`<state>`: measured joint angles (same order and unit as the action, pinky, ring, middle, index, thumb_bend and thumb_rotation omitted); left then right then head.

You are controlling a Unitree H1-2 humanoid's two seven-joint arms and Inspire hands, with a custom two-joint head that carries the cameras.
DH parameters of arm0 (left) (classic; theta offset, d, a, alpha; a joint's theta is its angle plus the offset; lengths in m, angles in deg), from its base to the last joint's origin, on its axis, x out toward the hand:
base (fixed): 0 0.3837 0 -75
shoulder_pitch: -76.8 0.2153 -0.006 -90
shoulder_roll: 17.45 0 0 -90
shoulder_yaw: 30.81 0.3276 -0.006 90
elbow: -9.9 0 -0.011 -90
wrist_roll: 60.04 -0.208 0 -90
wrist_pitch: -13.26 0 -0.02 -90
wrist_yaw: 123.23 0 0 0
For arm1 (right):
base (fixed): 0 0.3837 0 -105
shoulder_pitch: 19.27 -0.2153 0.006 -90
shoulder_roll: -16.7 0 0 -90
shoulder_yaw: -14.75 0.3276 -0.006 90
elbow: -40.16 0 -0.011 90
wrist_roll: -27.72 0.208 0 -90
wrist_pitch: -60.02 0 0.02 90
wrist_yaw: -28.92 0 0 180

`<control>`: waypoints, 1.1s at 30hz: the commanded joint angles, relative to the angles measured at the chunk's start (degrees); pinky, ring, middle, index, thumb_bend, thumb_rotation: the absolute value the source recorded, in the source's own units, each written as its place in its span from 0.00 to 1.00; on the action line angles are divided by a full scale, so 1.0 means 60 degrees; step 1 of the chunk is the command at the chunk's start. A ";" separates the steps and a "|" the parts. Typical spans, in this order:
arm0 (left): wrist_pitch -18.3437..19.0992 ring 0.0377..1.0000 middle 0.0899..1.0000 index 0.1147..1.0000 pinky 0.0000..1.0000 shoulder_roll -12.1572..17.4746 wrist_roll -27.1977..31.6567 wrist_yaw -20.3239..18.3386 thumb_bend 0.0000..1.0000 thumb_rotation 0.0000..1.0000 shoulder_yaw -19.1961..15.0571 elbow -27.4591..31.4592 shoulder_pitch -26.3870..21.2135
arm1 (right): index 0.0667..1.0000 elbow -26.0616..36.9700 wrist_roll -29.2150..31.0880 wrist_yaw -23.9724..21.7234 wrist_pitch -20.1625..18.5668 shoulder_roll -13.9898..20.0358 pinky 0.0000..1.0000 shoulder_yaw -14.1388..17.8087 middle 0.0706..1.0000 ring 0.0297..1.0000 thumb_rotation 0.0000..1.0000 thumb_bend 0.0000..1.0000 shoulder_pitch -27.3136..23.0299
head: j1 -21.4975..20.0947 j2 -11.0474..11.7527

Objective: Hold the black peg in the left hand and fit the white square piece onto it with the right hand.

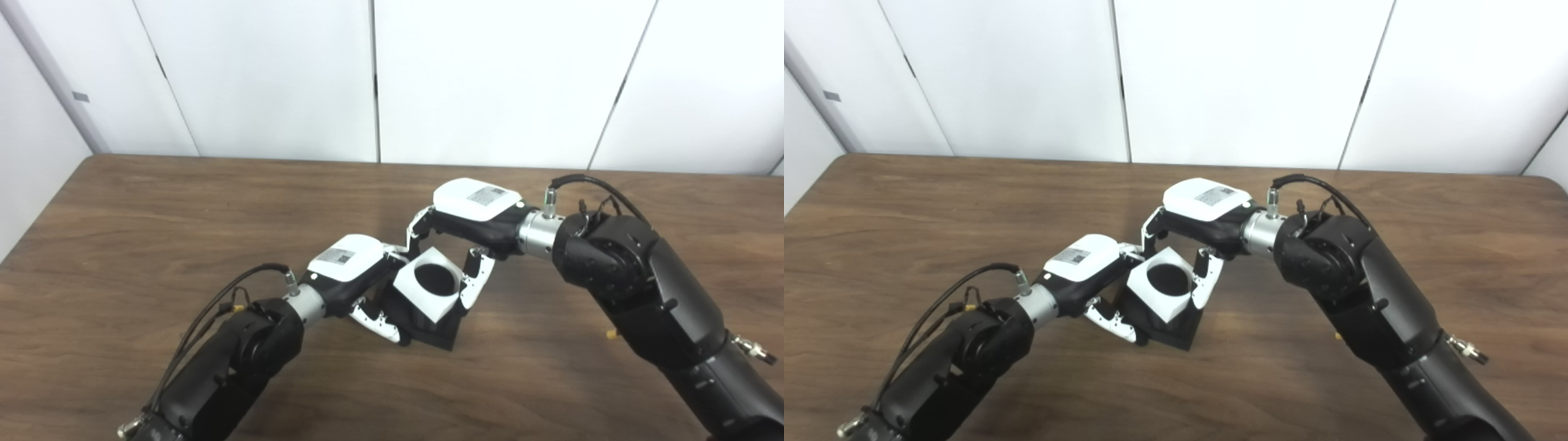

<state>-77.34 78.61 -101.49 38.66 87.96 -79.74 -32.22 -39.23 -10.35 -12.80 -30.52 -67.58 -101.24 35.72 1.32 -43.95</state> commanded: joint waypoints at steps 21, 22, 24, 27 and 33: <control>0.0011 0.86 0.86 0.42 0.83 -0.0057 -0.0323 -0.0439 0.52 0.07 0.0292 -0.0142 0.0061 | 0.72 0.0118 -0.0612 -0.0735 -0.0392 0.0095 0.68 -0.0626 0.76 0.75 0.27 0.91 -0.0100 | 0.0002 -0.0046; 0.0019 0.86 0.87 0.42 0.83 -0.0052 -0.0323 -0.0447 0.52 0.07 0.0289 -0.0128 0.0065 | 0.74 0.0147 -0.0628 -0.0788 -0.0435 0.0133 0.68 -0.0599 0.77 0.76 0.26 0.92 -0.0109 | -0.0006 -0.0050; 0.0005 0.86 0.86 0.42 0.83 -0.0046 -0.0334 -0.0421 0.52 0.07 0.0283 -0.0125 0.0074 | 0.78 0.0191 -0.0633 -0.0848 -0.0475 0.0218 0.67 -0.0514 0.79 0.76 0.26 0.93 -0.0110 | -0.0016 -0.0050; 0.0021 0.87 0.86 0.42 0.82 -0.0038 -0.0326 -0.0447 0.52 0.07 0.0280 -0.0117 0.0076 | 0.81 0.0233 -0.0690 -0.0837 -0.0519 0.0323 0.64 -0.0385 0.80 0.76 0.22 0.94 -0.0080 | -0.0041 -0.0056; 0.0008 0.86 0.86 0.42 0.83 -0.0007 -0.0260 -0.0458 0.52 0.07 0.0244 -0.0107 0.0087 | 0.81 0.0337 -0.0601 -0.0717 -0.0721 0.0620 0.63 0.0195 0.79 0.74 0.13 0.88 0.0011 | -0.0104 -0.0064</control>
<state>-77.36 78.54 -101.71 38.45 87.90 -79.69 -32.27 -39.43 -14.15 -17.97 -34.20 -64.95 -101.81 37.88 0.79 -44.30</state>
